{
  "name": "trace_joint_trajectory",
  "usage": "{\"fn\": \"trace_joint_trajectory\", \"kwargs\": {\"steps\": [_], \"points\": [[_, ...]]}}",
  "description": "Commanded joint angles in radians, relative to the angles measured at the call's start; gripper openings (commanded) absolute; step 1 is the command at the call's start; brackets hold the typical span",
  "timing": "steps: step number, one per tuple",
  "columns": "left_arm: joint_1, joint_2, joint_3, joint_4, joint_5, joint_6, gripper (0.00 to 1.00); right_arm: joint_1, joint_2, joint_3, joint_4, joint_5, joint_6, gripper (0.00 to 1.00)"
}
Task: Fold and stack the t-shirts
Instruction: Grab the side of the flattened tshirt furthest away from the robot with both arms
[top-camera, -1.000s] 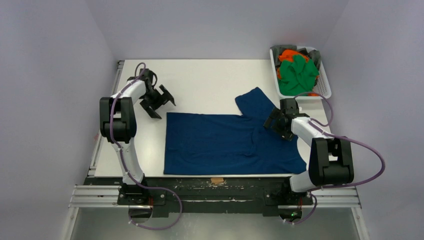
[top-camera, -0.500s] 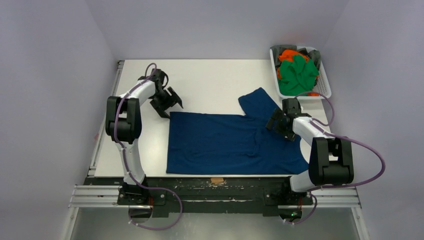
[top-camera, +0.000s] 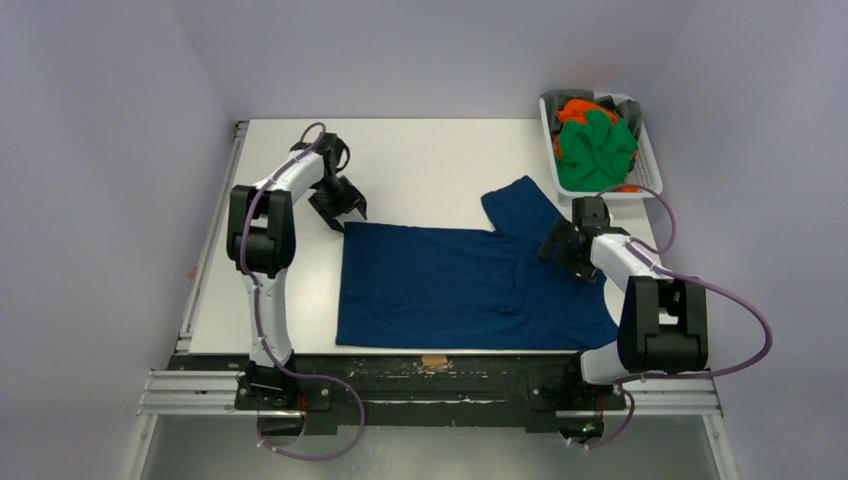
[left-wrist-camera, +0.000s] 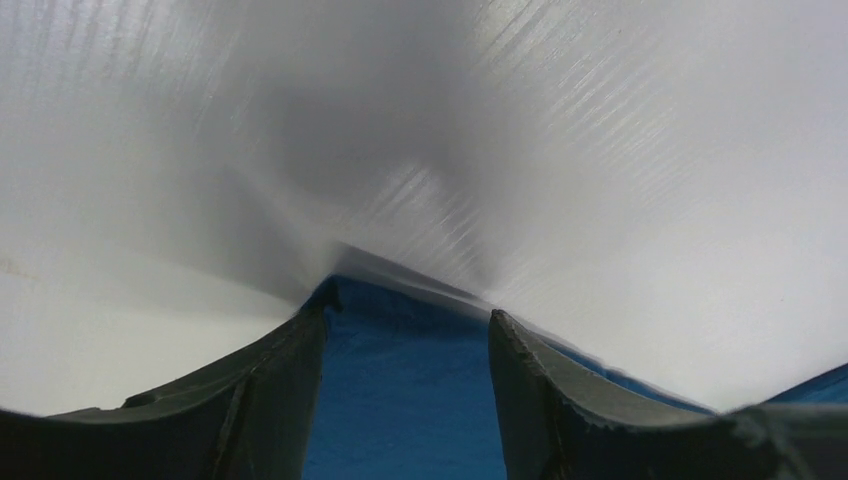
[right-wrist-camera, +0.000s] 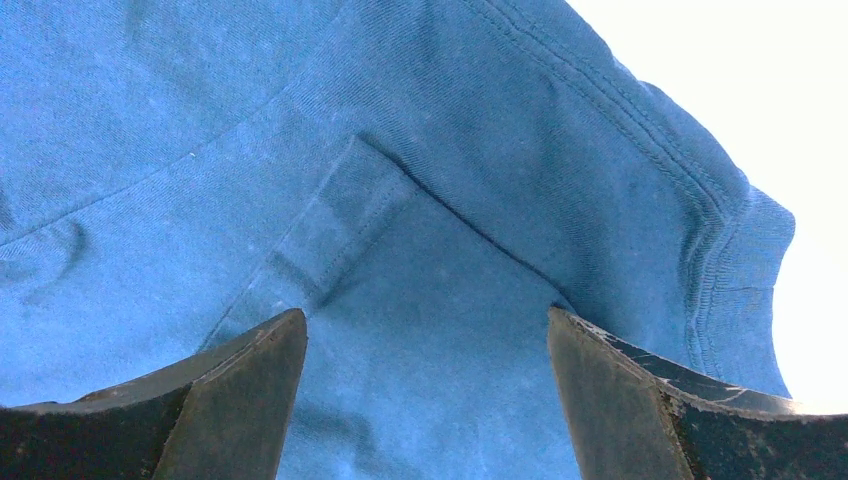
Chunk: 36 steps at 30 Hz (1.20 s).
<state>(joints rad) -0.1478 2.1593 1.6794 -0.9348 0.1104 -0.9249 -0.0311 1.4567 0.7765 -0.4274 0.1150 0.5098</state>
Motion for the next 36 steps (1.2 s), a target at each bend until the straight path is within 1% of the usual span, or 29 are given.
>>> {"fn": "trace_joint_trajectory", "kwargs": {"steps": [1, 4, 7, 9, 13, 14, 16, 18, 21, 25, 31, 33, 36], "points": [[-0.015, 0.074, 0.119, -0.162, -0.029, 0.004, 0.56, -0.012, -0.045, 0.017, -0.014, 0.026, -0.027, 0.88], [-0.02, 0.095, 0.125, -0.178, -0.033, 0.001, 0.51, -0.012, -0.064, 0.003, 0.004, 0.023, -0.033, 0.88], [-0.022, 0.13, 0.174, -0.223, -0.036, 0.008, 0.45, -0.012, -0.077, -0.002, 0.019, 0.006, -0.04, 0.88], [-0.024, 0.152, 0.204, -0.255, -0.038, 0.016, 0.4, -0.011, -0.081, -0.002, 0.026, -0.002, -0.045, 0.88], [-0.025, 0.144, 0.198, -0.259, -0.035, 0.017, 0.28, -0.011, -0.085, -0.008, 0.041, -0.017, -0.053, 0.88], [-0.025, 0.139, 0.194, -0.257, -0.034, 0.018, 0.24, -0.012, -0.087, -0.009, 0.044, -0.026, -0.057, 0.88], [-0.025, 0.132, 0.186, -0.253, -0.033, 0.019, 0.14, -0.012, -0.096, -0.012, 0.058, -0.037, -0.067, 0.88], [-0.025, 0.125, 0.182, -0.251, -0.033, 0.023, 0.01, -0.012, -0.11, -0.011, 0.072, -0.055, -0.086, 0.88], [-0.026, 0.11, 0.184, -0.252, -0.034, 0.035, 0.0, -0.011, -0.146, -0.013, 0.095, -0.047, -0.135, 0.88], [-0.024, 0.065, 0.181, -0.253, -0.061, 0.049, 0.0, -0.01, -0.143, 0.002, 0.159, -0.095, -0.166, 0.87], [-0.025, 0.007, 0.141, -0.197, -0.053, 0.059, 0.0, 0.022, 0.014, 0.196, 0.185, -0.106, -0.175, 0.84], [-0.026, 0.002, 0.132, -0.181, -0.035, 0.055, 0.0, 0.077, 0.091, 0.297, 0.186, -0.066, -0.179, 0.84], [-0.031, -0.002, 0.132, -0.167, -0.032, 0.054, 0.0, 0.125, 0.245, 0.498, 0.137, 0.008, -0.198, 0.83]]}}
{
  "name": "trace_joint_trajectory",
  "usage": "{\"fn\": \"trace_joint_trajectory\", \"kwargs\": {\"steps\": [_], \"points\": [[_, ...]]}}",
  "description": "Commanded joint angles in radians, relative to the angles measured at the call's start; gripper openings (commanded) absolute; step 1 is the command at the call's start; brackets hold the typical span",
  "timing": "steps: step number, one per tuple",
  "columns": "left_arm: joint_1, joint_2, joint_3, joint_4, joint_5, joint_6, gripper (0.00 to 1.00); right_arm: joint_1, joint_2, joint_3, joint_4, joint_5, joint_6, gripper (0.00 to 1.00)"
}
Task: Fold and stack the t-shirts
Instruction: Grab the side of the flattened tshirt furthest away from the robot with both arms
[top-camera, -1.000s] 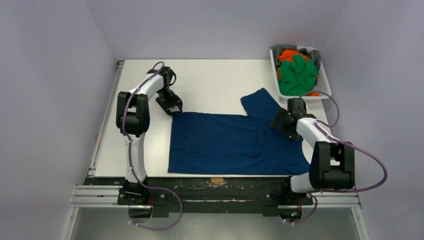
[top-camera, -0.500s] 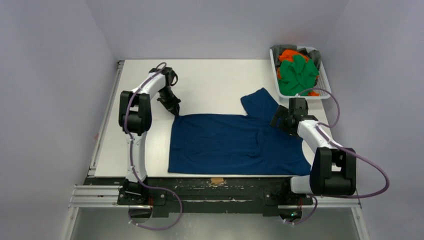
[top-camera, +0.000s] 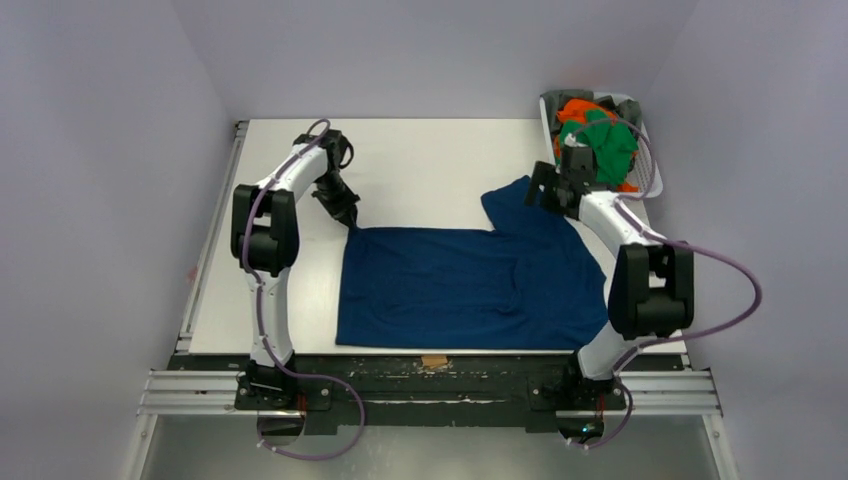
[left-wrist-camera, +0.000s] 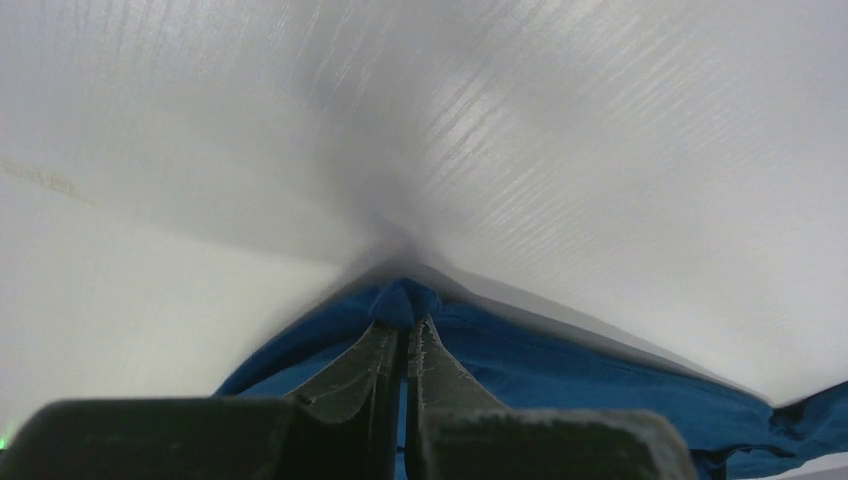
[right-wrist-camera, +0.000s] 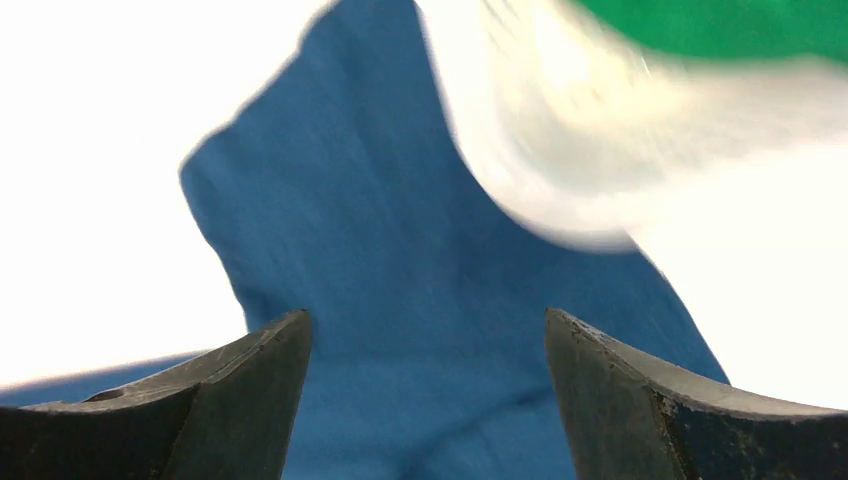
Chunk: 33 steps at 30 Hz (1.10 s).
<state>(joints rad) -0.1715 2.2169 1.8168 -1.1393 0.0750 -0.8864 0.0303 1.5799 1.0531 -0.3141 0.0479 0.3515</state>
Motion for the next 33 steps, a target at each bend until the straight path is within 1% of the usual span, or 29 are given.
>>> {"fn": "trace_joint_trajectory", "kwargs": {"steps": [1, 4, 9, 12, 15, 18, 20, 25, 27, 29, 33], "points": [[-0.009, -0.061, -0.002, 0.037, 0.005, 0.016, 0.0, 0.074, 0.175, 0.295, 0.001, 0.094, -0.04, 0.82], [-0.01, -0.076, -0.01, 0.029, -0.003, 0.018, 0.0, 0.089, 0.366, 0.52, -0.071, 0.123, -0.022, 0.8], [-0.01, -0.103, -0.017, 0.003, -0.046, 0.031, 0.0, 0.093, 0.588, 0.82, -0.162, 0.169, 0.003, 0.77], [0.001, -0.097, -0.005, -0.025, -0.052, 0.034, 0.0, 0.098, 0.682, 0.949, -0.19, 0.156, -0.011, 0.73], [0.01, -0.093, -0.002, -0.031, -0.057, 0.034, 0.0, 0.113, 0.743, 1.014, -0.196, 0.157, -0.051, 0.7], [0.016, -0.09, -0.001, -0.036, -0.055, 0.037, 0.0, 0.124, 0.805, 1.059, -0.23, 0.181, -0.072, 0.68], [0.015, -0.089, 0.002, -0.044, -0.062, 0.038, 0.0, 0.126, 0.818, 1.062, -0.254, 0.193, -0.071, 0.66], [0.021, -0.091, -0.005, -0.054, -0.071, 0.038, 0.0, 0.137, 0.799, 0.984, -0.262, 0.239, -0.078, 0.65], [0.023, -0.094, -0.011, -0.054, -0.072, 0.038, 0.0, 0.137, 0.789, 0.951, -0.261, 0.234, -0.079, 0.64], [0.024, -0.094, -0.014, -0.05, -0.072, 0.039, 0.0, 0.139, 0.781, 0.928, -0.259, 0.22, -0.075, 0.59], [0.029, -0.09, -0.013, -0.045, -0.072, 0.04, 0.0, 0.143, 0.761, 0.889, -0.255, 0.212, -0.053, 0.44]]}}
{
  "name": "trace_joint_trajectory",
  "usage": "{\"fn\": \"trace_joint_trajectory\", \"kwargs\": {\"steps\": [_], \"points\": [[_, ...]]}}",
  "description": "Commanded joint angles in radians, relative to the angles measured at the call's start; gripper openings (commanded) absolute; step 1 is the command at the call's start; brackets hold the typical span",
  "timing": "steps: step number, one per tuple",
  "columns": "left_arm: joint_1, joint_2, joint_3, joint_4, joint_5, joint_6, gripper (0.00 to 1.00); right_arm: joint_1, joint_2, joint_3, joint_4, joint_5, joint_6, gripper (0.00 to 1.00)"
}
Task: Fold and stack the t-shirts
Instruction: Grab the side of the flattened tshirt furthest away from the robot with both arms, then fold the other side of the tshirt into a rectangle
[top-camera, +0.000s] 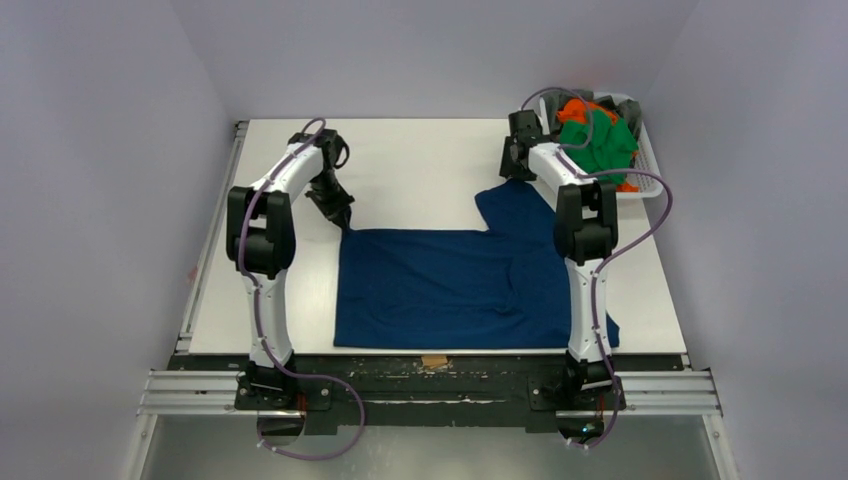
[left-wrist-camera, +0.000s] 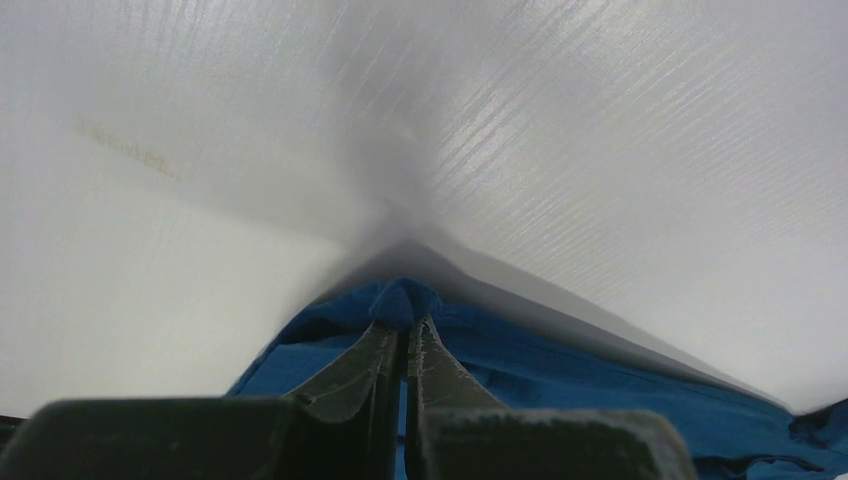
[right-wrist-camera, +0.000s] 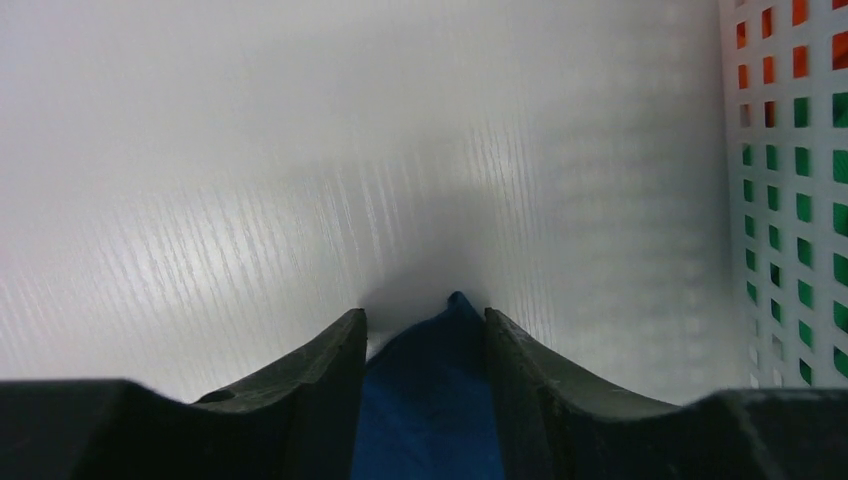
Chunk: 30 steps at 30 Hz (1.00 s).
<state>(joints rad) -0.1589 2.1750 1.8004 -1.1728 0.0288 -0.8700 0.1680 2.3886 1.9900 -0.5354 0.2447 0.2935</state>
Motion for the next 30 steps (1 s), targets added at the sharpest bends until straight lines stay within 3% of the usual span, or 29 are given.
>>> {"fn": "trace_joint_trajectory", "kwargs": {"steps": [1, 5, 6, 16, 25, 30], "points": [[0.016, -0.046, 0.006, -0.01, -0.026, 0.025, 0.0, 0.005, -0.051, -0.052, -0.034, 0.013, 0.008, 0.4], [0.015, -0.049, 0.001, 0.009, -0.008, 0.029, 0.0, 0.005, -0.087, -0.066, -0.017, 0.037, 0.014, 0.04], [0.015, -0.056, -0.005, 0.019, -0.001, 0.03, 0.0, 0.005, -0.106, -0.076, -0.001, 0.04, 0.013, 0.0], [-0.001, -0.147, -0.076, 0.064, 0.032, 0.052, 0.0, 0.006, -0.379, -0.319, 0.156, -0.068, -0.022, 0.0], [-0.034, -0.3, -0.245, 0.126, 0.03, 0.082, 0.0, 0.008, -0.736, -0.674, 0.125, -0.063, 0.019, 0.0], [-0.06, -0.359, -0.305, 0.141, 0.027, 0.098, 0.0, 0.007, -0.887, -0.731, -0.047, 0.047, -0.001, 0.0]]}}
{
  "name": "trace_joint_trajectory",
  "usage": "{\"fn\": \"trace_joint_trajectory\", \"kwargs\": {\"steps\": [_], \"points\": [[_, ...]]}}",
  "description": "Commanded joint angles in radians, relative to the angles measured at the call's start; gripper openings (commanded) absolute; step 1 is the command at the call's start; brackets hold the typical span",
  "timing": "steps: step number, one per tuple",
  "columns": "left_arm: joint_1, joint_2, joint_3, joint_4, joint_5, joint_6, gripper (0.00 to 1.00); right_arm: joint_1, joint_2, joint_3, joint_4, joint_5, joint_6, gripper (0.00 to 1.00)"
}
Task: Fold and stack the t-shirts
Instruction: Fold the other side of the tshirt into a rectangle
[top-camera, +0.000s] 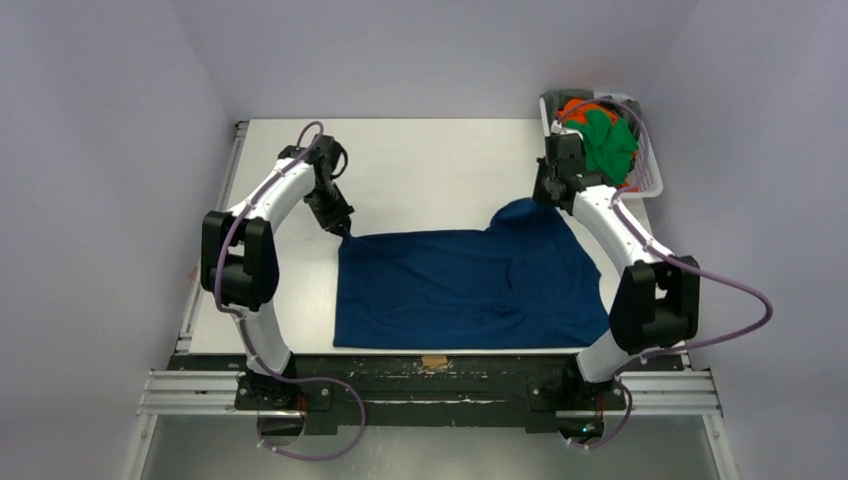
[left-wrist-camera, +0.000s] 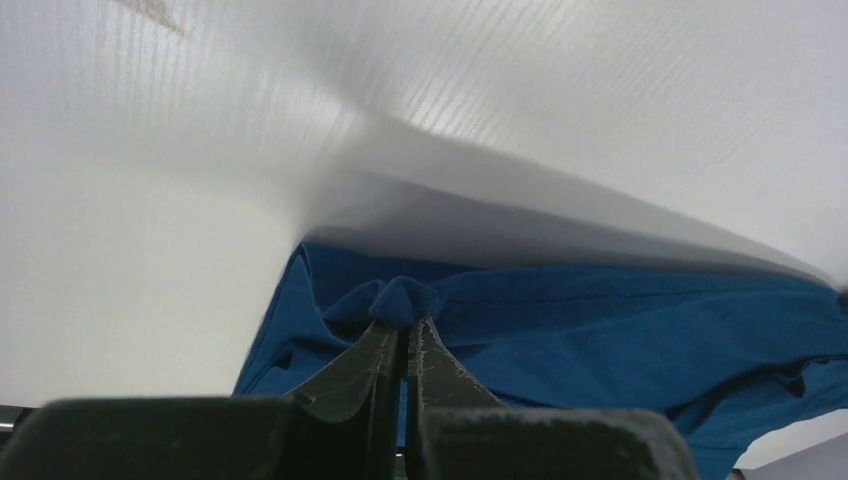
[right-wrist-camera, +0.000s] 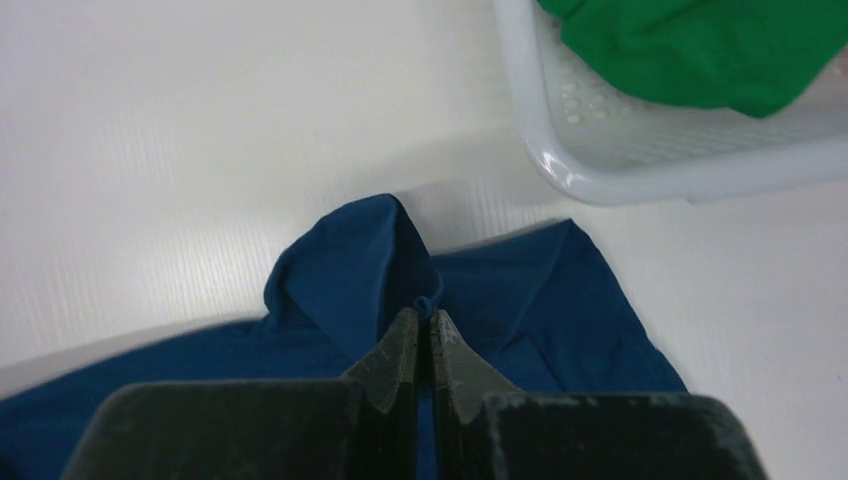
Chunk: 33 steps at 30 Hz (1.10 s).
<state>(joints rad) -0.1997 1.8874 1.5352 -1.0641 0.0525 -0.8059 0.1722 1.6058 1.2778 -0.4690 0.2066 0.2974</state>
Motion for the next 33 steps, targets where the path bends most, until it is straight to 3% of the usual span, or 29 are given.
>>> {"fn": "trace_joint_trajectory", "kwargs": {"steps": [1, 17, 27, 29, 33], "points": [[-0.024, -0.083, -0.052, 0.033, 0.004, 0.035, 0.0, 0.003, -0.135, -0.032, -0.137, 0.09, -0.004, 0.0], [-0.052, -0.294, -0.303, 0.076, 0.003, 0.042, 0.0, 0.003, -0.478, -0.134, -0.509, 0.218, 0.046, 0.0], [-0.072, -0.292, -0.349, 0.058, 0.02, 0.06, 0.01, 0.003, -0.519, -0.166, -0.659, 0.169, 0.202, 0.0], [-0.072, -0.287, -0.356, 0.052, 0.019, 0.059, 0.03, 0.004, -0.509, -0.205, -0.669, 0.103, 0.232, 0.0], [-0.079, -0.301, -0.384, 0.043, 0.047, 0.058, 0.12, 0.004, -0.502, -0.254, -0.814, 0.163, 0.381, 0.0]]}}
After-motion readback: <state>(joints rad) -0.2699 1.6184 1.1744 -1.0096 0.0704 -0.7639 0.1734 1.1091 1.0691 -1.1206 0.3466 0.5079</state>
